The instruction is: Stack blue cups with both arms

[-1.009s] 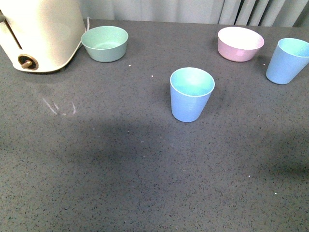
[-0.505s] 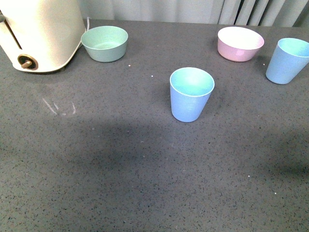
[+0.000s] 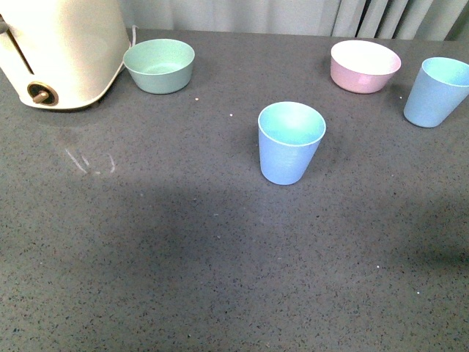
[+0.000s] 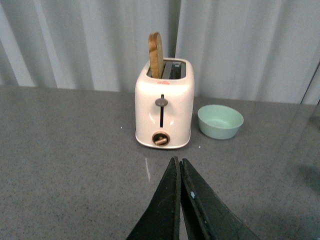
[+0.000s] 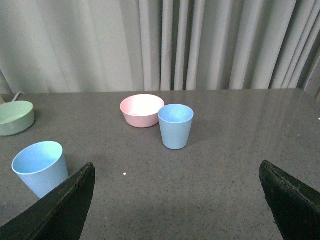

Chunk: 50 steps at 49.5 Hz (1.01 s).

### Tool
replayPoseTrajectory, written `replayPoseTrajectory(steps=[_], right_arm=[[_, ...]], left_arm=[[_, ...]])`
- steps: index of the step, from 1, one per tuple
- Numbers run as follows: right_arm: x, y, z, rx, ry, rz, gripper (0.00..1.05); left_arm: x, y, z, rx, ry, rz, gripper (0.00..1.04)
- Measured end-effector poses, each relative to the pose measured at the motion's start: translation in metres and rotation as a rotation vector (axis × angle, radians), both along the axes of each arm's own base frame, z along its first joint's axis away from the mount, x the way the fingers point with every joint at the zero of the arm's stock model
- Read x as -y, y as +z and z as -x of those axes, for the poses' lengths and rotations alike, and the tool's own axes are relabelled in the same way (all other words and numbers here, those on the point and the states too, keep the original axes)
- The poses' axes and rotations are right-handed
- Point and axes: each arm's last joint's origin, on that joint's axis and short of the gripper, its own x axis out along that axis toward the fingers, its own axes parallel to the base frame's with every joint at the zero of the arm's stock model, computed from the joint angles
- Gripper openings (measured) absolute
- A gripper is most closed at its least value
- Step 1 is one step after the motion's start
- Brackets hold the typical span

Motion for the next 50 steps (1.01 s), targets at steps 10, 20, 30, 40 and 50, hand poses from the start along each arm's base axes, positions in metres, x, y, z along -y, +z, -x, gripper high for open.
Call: replayPoseTrajectory(steps=[10,20,30,40,50], right_arm=[[0.000,0.000,0.000,0.000,0.000,0.000,0.96],[0.020,0.001,-0.028,-0.364,-0.020,-0.143,0.96],[0.065,0.032,-0.114,-0.389,-0.085,0.043,0.96],[0.067,0.008,-0.212,-0.598,-0.001,0.210,0.96],[0.032,0.006,-0.275,-0.628,0.109,0.347,0.96]], left_arm=[[0.000,0.001,0.001,0.009,0.000,0.001,0.04],[0.000,0.001,0.001,0.009,0.000,0.000,0.43],[0.000,0.001,0.001,0.009,0.000,0.000,0.80],[0.000,0.001,0.001,0.009,0.000,-0.002,0.96],[0.000,0.001,0.001,0.009,0.000,-0.002,0.96]])
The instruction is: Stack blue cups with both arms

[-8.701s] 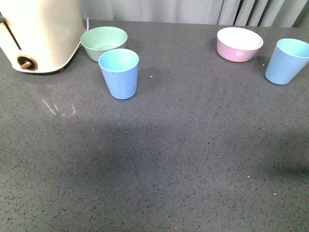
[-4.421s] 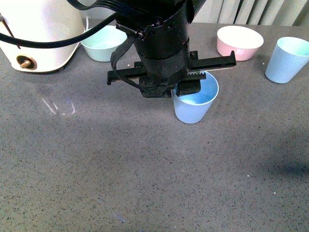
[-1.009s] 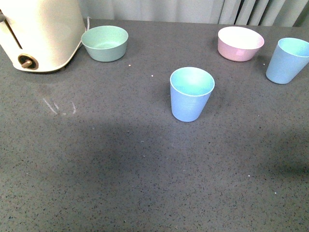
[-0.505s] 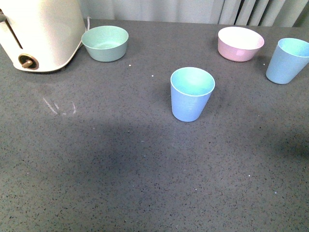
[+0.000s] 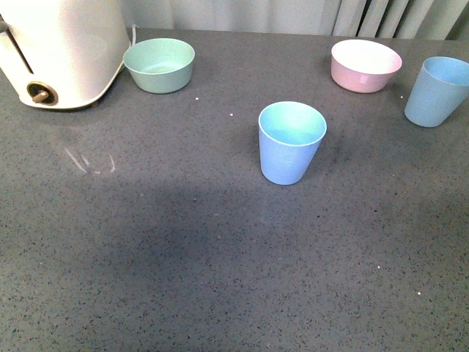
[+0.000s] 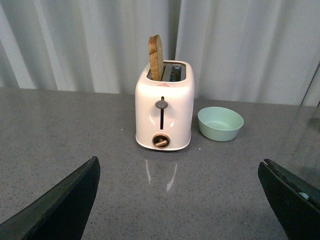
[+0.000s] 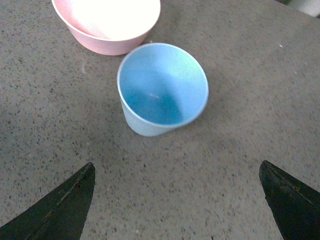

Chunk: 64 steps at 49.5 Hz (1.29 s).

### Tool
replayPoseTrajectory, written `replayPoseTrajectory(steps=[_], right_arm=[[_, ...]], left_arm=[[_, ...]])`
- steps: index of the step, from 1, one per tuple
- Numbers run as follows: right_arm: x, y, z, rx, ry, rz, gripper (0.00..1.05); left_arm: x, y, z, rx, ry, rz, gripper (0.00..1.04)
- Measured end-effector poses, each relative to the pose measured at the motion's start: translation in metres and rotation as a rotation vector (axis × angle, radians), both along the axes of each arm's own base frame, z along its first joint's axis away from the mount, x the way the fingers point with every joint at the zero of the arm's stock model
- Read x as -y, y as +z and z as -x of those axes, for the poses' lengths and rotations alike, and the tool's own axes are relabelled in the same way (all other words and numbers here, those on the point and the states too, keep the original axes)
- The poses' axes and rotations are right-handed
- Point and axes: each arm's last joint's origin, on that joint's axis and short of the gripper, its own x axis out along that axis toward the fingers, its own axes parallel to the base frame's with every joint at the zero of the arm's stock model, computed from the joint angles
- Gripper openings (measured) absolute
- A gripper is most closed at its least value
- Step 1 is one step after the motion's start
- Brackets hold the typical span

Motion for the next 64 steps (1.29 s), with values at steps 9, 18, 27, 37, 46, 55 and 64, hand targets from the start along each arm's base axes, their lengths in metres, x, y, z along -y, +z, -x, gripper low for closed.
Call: replayPoseTrajectory(steps=[9,18,27,37,46,55,64], right_arm=[[-0.018,-0.016,-0.028,-0.046,0.049,0.048,0.96],[-0.035,-0.028,-0.049,-0.069,0.079,0.078,0.94],[-0.043,-0.040,-0.057,-0.103,0.082,0.098,0.61],[-0.042,-0.044,-0.057,-0.126,0.079,0.097,0.25],[-0.039,-0.040,-0.052,-0.146,0.095,0.072,0.02],[-0.040,-0.010,-0.029,-0.150,0.167,0.046,0.02],[-0.056,0.029,-0.005,-0.121,0.299,-0.033,0.02]], left_arm=[[0.000,0.000,0.000,0.000,0.000,0.000,0.96],[0.000,0.000,0.000,0.000,0.000,0.000,0.96],[0.000,0.000,0.000,0.000,0.000,0.000,0.96],[0.000,0.000,0.000,0.000,0.000,0.000,0.96],[0.000,0.000,0.000,0.000,0.000,0.000,0.96],[0.000,0.000,0.000,0.000,0.000,0.000,0.96],[0.000,0.000,0.000,0.000,0.000,0.000,0.96]])
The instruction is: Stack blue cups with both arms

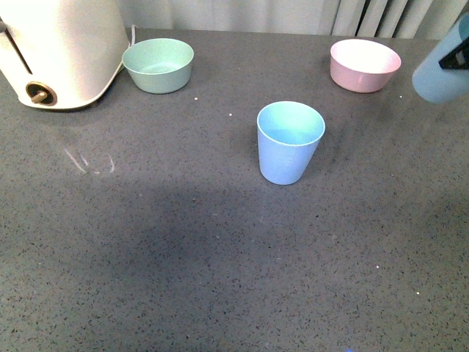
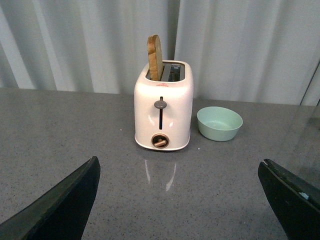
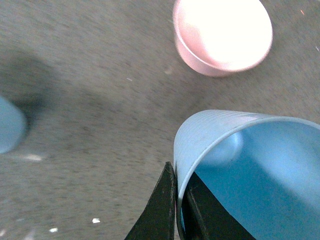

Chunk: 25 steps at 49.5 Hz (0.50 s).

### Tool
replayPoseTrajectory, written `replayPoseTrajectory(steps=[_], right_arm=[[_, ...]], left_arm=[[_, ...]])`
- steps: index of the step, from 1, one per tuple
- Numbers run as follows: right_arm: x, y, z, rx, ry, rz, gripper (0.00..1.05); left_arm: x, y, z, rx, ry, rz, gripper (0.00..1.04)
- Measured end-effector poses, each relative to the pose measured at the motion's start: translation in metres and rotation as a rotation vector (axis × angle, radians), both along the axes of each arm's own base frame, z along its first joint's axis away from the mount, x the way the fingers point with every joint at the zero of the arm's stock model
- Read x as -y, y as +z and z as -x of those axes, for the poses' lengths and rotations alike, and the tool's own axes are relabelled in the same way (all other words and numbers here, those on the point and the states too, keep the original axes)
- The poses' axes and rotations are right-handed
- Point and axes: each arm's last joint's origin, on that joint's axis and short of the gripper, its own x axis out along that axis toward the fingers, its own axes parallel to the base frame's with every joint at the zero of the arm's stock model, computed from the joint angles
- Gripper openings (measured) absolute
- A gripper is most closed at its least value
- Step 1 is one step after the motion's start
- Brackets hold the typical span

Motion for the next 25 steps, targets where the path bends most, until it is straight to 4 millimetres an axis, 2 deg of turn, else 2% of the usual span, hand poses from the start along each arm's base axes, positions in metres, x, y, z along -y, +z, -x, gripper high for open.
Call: replayPoseTrajectory(steps=[5,10,19,25], right_arm=[[-0.018,0.017,0.014,0.011,0.084,-0.052,0.02],[-0.049,0.031,0.034,0.016,0.197,-0.098,0.02],[-0.084,0.028,0.050,-0.021,0.297,-0.135,0.02],[-0.099,0.023,0.054,-0.048,0.329,-0.148,0.02]], left_arm=[[0.000,0.000,0.000,0.000,0.000,0.000,0.96],[0.000,0.000,0.000,0.000,0.000,0.000,0.96],[0.000,0.000,0.000,0.000,0.000,0.000,0.96],[0.000,0.000,0.000,0.000,0.000,0.000,0.96]])
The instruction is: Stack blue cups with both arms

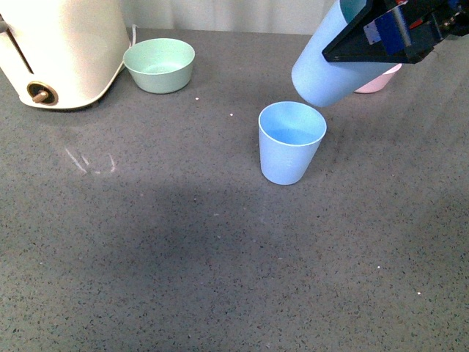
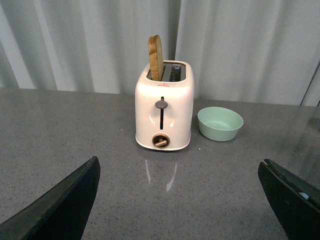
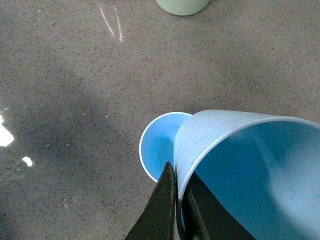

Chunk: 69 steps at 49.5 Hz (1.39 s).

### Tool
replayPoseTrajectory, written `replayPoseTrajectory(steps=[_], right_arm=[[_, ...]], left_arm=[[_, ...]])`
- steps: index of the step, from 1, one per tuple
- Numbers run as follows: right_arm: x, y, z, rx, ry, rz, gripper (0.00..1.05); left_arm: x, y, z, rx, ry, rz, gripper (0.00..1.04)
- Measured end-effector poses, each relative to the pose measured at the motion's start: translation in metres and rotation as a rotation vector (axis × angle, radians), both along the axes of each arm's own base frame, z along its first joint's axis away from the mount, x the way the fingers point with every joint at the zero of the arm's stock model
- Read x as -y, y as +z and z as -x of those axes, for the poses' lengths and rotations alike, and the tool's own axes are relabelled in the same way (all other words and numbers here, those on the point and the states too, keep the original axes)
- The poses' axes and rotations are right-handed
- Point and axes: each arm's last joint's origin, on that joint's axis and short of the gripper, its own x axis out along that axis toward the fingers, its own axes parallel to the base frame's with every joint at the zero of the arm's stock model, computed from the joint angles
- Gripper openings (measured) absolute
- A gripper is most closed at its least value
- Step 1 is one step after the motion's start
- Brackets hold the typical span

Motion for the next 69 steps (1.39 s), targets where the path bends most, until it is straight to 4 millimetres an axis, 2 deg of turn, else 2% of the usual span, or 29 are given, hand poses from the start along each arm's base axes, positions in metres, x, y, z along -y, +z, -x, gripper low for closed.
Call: replayPoseTrajectory(steps=[9,25,28,37,42,51,53,56,63,66,69], right_arm=[[-0.013,-0.011,0.001,-0.034,0.022,0.013,0.02],[-0.020,-0.035,-0.009,-0.062,-0.010,0.024,0.02],[-0.021,-0.037,-0.009,-0.067,-0.009,0.024,0.06],[-0.022,-0.036,-0.010,-0.064,-0.024,0.003,0.38],[-0.014,-0.027,-0.013,-0.040,-0.069,-0.041,0.57],[0.014,-0.001,-0.002,0.051,-0.151,-0.126,0.81],[0.022,0.005,0.004,0.080,-0.176,-0.139,0.87],[0.044,0.019,0.022,0.148,-0.244,-0.177,0.97],[0.083,0.027,0.068,0.238,-0.403,-0.239,0.95],[0.092,0.024,0.087,0.480,-0.648,-0.276,0.82],[0.098,0.017,0.102,0.616,-0.766,-0.326,0.68]], left_arm=[[0.000,0.000,0.000,0.000,0.000,0.000,0.96],[0.000,0.000,0.000,0.000,0.000,0.000,0.96],[0.000,0.000,0.000,0.000,0.000,0.000,0.96],[0.000,0.000,0.000,0.000,0.000,0.000,0.96],[0.000,0.000,0.000,0.000,0.000,0.000,0.96],[0.000,0.000,0.000,0.000,0.000,0.000,0.96],[0.000,0.000,0.000,0.000,0.000,0.000,0.96],[0.000,0.000,0.000,0.000,0.000,0.000,0.96],[0.000,0.000,0.000,0.000,0.000,0.000,0.96],[0.000,0.000,0.000,0.000,0.000,0.000,0.96],[0.000,0.000,0.000,0.000,0.000,0.000,0.96]])
